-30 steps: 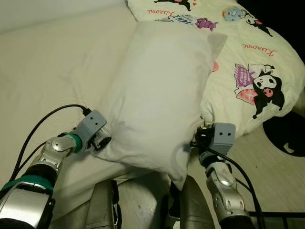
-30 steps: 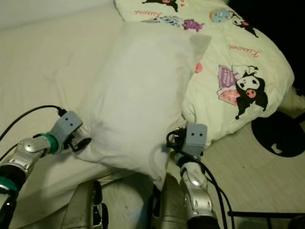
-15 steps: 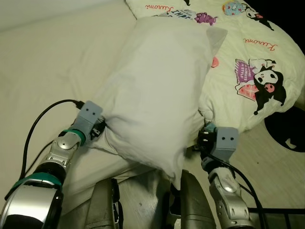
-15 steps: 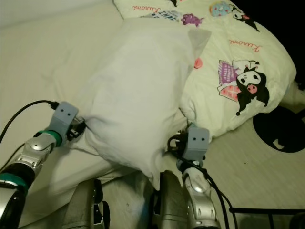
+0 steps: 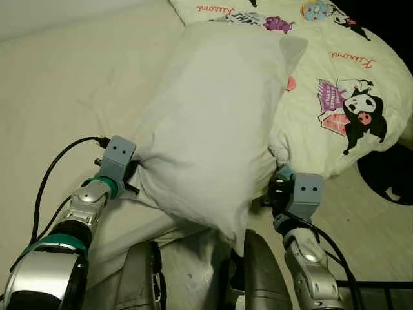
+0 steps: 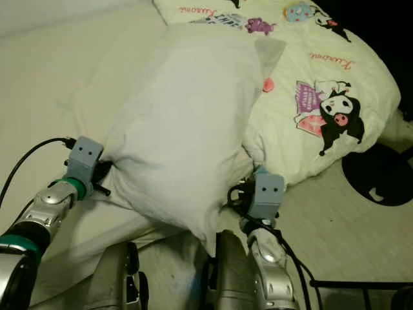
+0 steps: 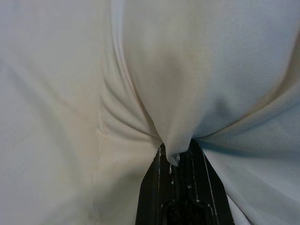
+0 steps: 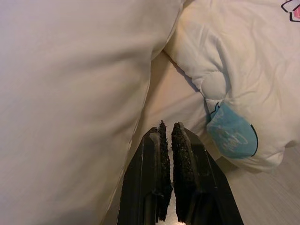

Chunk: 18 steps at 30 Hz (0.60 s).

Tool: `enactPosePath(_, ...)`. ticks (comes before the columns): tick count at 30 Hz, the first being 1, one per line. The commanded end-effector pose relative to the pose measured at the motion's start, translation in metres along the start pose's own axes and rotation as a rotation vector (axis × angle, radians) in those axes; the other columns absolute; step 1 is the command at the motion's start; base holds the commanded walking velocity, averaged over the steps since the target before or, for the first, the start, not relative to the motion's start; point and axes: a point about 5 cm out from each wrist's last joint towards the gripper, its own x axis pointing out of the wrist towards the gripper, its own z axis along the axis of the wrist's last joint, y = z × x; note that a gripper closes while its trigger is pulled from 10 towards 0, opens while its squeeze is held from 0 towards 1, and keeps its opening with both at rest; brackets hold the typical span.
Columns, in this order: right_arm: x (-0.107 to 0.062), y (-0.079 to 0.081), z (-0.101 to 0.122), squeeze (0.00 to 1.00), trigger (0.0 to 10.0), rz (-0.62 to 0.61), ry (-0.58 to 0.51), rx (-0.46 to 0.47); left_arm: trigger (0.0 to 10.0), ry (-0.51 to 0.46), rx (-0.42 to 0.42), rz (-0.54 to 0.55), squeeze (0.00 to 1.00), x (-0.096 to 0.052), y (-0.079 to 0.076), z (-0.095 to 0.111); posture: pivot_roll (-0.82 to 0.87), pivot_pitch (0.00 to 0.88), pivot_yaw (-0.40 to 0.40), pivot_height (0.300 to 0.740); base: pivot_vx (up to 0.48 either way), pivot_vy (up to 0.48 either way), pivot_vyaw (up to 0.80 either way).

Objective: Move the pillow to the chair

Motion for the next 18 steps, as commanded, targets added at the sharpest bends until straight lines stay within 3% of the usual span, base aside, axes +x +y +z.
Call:
enactPosePath(1, -0.003, 0.000, -0.007, 0.00, 10.0, 0.002, 0.034, -0.004, 0.0, 0.043, -0.023, -0.017, 0.00, -0.004, 0.003, -0.009, -0.06, 0.257, 0.052, 0.611, 0.000, 0.000, 0.00)
enactPosePath(8, 0.004, -0.004, -0.004, 0.00, 10.0, -0.007, 0.023, 0.008, 0.0, 0.045, -0.096, -0.130, 0.00, -0.009, 0.004, -0.014, -0.01, 0.203, 0.036, 0.611, 0.000, 0.000, 0.00)
enactPosePath(9, 0.013, -0.004, 0.004, 0.00, 10.0, 0.014, -0.001, 0.030, 0.0, 0.024, -0.125, -0.202, 0.00, -0.010, 0.004, -0.012, 0.02, 0.178, 0.028, 0.611, 0.000, 0.000, 0.00)
enactPosePath(14, 0.027, -0.007, 0.017, 0.00, 10.0, -0.007, -0.041, 0.073, 0.0, -0.034, -0.164, -0.349, 0.00, -0.014, 0.003, -0.005, 0.05, 0.132, 0.019, 0.611, 0.000, 0.000, 0.00)
enactPosePath(17, 0.027, -0.007, 0.017, 0.00, 10.0, -0.007, -0.041, 0.073, 0.0, -0.034, -0.164, -0.349, 0.00, -0.014, 0.003, -0.005, 0.05, 0.132, 0.019, 0.611, 0.000, 0.000, 0.00)
enactPosePath(18, 0.031, -0.010, 0.020, 0.00, 10.0, -0.023, -0.049, 0.088, 0.0, -0.050, -0.186, -0.407, 0.00, -0.016, 0.000, -0.005, 0.06, 0.111, 0.014, 0.611, 0.000, 0.000, 0.00)
